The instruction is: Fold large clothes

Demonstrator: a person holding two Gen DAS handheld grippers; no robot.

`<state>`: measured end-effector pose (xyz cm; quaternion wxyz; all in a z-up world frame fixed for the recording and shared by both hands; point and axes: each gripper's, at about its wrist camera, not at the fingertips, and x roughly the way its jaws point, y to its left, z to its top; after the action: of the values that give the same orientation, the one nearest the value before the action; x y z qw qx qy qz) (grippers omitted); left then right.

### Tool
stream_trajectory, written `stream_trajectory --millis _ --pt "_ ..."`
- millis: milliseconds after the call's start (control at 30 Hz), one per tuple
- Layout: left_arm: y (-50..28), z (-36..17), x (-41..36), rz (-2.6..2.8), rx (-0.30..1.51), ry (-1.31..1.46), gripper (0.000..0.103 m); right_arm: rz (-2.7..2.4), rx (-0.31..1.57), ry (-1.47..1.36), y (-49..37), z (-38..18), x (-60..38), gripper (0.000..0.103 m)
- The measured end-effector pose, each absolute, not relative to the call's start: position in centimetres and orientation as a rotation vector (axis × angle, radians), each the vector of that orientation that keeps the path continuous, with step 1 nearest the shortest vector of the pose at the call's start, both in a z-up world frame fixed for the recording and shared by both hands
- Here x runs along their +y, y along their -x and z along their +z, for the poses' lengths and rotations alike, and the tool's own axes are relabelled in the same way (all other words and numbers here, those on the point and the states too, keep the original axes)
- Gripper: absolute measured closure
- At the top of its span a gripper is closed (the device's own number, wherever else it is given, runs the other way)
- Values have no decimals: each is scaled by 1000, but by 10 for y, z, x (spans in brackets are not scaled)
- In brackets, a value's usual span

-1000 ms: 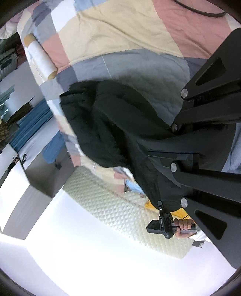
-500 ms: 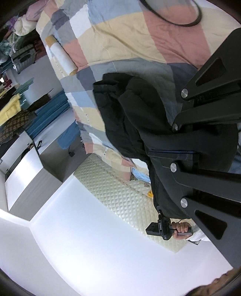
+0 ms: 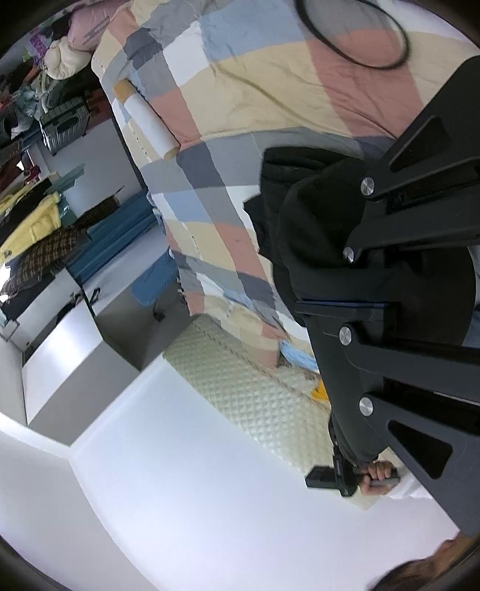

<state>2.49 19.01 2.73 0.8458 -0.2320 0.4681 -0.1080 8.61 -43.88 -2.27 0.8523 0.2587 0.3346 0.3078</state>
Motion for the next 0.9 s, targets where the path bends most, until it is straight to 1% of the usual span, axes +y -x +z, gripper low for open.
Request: stream_trajectory --millis 67,233,467,567,700,900 --pt "-44 30 188 -201 1001 455 96 627 717 -550 -110 -22 -436 98" --pt "-100 32 183 -139 1027 385 96 582 720 -456 -165 -17 -419 98" --pt "-182 24 168 -68 1010 268 96 474 710 -382 -234 -28 -407 98" --pt "-225 3 170 -27 1012 317 96 425 730 -340 -266 -45 -401 98" --pt "-284 -42 166 33 1022 334 96 355 780 -317 -312 -76 -395 98" --pt "-356 -102 146 115 1032 226 96 253 801 -152 -369 -120 -372 98"
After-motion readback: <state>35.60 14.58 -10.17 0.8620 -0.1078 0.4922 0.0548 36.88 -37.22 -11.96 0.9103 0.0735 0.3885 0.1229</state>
